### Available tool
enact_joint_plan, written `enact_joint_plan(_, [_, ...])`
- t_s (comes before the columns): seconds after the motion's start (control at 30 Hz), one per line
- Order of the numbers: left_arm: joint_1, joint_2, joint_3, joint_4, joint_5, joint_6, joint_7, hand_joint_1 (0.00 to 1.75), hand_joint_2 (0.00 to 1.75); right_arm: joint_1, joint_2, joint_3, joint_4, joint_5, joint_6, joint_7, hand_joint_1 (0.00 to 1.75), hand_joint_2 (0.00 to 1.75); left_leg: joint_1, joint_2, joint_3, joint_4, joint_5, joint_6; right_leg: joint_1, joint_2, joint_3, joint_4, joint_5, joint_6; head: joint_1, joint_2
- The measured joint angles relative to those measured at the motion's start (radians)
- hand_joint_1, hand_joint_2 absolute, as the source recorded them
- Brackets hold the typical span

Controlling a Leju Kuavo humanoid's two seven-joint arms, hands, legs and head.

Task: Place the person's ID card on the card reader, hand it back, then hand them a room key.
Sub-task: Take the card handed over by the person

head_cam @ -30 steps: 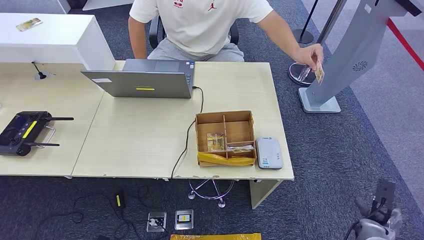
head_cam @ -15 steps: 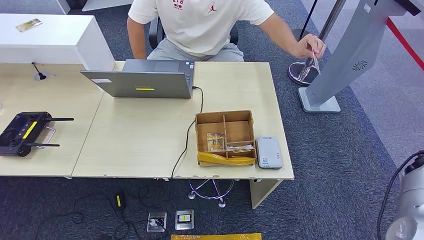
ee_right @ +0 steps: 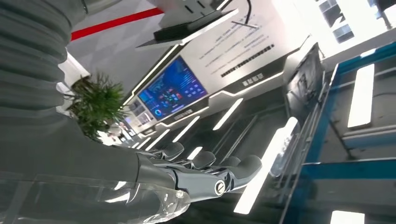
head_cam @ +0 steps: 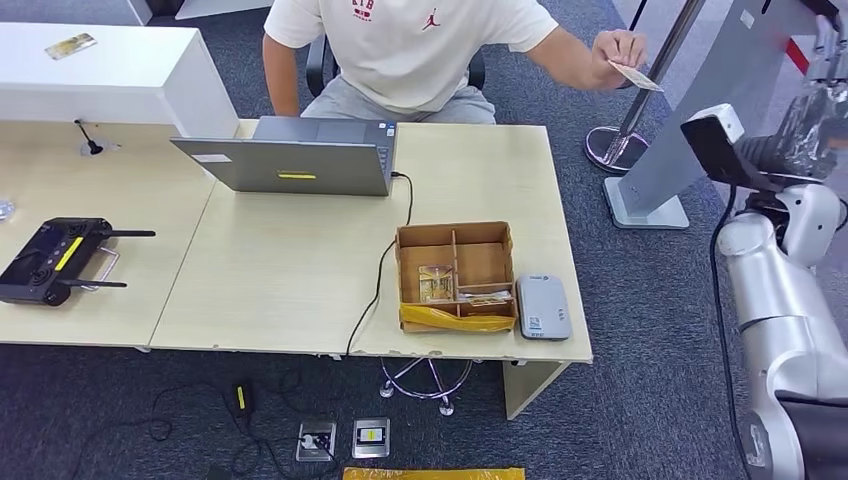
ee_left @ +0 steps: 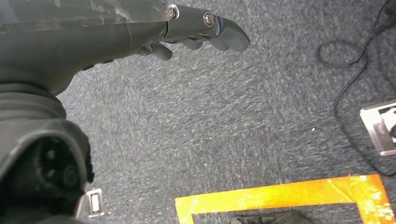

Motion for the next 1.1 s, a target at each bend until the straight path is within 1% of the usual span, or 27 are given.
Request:
enact_joint_plan(0.17, [-0.001,0.005,-0.001,0.000,0.001,-0.011,0.000,0.00,0.00,-0.039,0.063,0.129,-0.003,0.123,0.021,0.014,0.00,1.75,0.000,0.000,0.000,0.000,0.000,-0.001,0.000,0.001,-0.001,0.000,0.000,0.000,0.000,0.000])
enact_joint_plan(0.33, [0.001,0.011,-0.005,0.000,0.001,-0.020,0.000,0.00,0.00,-0.080,0.113,0.217,0.005,0.159,0.064,0.021,0.00,1.75,0.000,0.000,0.000,0.000,0.001,-0.001,0.000,0.000,-0.001,0.000,0.000,0.000,0.000,0.000])
enact_joint_plan(0.43, [0.002,0.014,-0.008,0.000,0.001,-0.024,0.000,0.00,0.00,-0.098,0.130,0.252,0.013,0.166,0.087,0.030,0.00,1.75,0.000,0.000,0.000,0.000,0.001,-0.001,0.000,0.000,-0.001,0.000,0.000,0.000,0.000,0.000])
enact_joint_plan(0.6, [0.002,0.015,-0.016,0.000,0.000,-0.029,0.000,0.00,0.00,-0.112,0.143,0.286,0.027,0.167,0.110,0.036,0.00,1.75,0.000,0.000,0.000,0.000,0.000,-0.001,0.000,0.000,-0.001,0.000,0.000,0.000,0.000,0.000])
enact_joint_plan(0.67, [0.003,0.015,-0.016,0.000,0.000,-0.029,0.000,0.00,0.00,-0.117,0.146,0.294,0.033,0.166,0.115,0.036,0.05,1.75,0.000,0.000,0.000,0.000,0.000,-0.001,0.000,0.000,-0.001,-0.001,0.000,0.000,0.000,0.000])
enact_joint_plan(0.7, [0.003,0.015,-0.016,0.000,0.000,-0.029,0.000,0.00,0.00,-0.120,0.147,0.298,0.035,0.166,0.118,0.037,0.21,1.75,0.000,0.000,0.000,0.000,0.000,-0.001,0.000,0.001,-0.001,-0.001,0.000,0.000,0.000,0.000])
enact_joint_plan(0.73, [0.003,0.016,-0.017,0.000,0.000,-0.030,0.000,0.00,0.00,-0.122,0.148,0.301,0.038,0.165,0.122,0.038,0.65,1.75,0.000,0.000,0.000,0.000,0.000,-0.001,0.000,0.001,-0.001,-0.001,0.000,0.000,0.000,0.000])
enact_joint_plan(0.8, [0.004,0.016,-0.017,0.000,-0.001,-0.030,0.000,0.00,0.00,-0.124,0.149,0.306,0.041,0.162,0.132,0.042,1.47,1.75,0.000,0.000,0.000,0.000,0.000,-0.001,0.000,0.001,-0.001,-0.001,0.000,0.000,0.000,0.000])
enact_joint_plan(0.83, [0.004,0.016,-0.017,0.000,-0.001,-0.031,0.000,0.00,0.00,-0.124,0.149,0.308,0.042,0.160,0.137,0.043,1.75,1.75,0.000,0.000,0.000,0.000,0.000,-0.001,0.000,0.001,-0.002,-0.001,0.000,0.000,0.000,0.000])
enact_joint_plan(1.1, [0.007,0.016,-0.022,0.000,-0.003,-0.032,0.000,0.00,0.00,-0.121,0.150,0.319,0.044,0.149,0.179,0.064,1.75,1.75,0.000,0.000,0.000,0.000,0.000,-0.001,0.000,0.001,-0.002,-0.001,0.000,0.000,0.000,0.000])
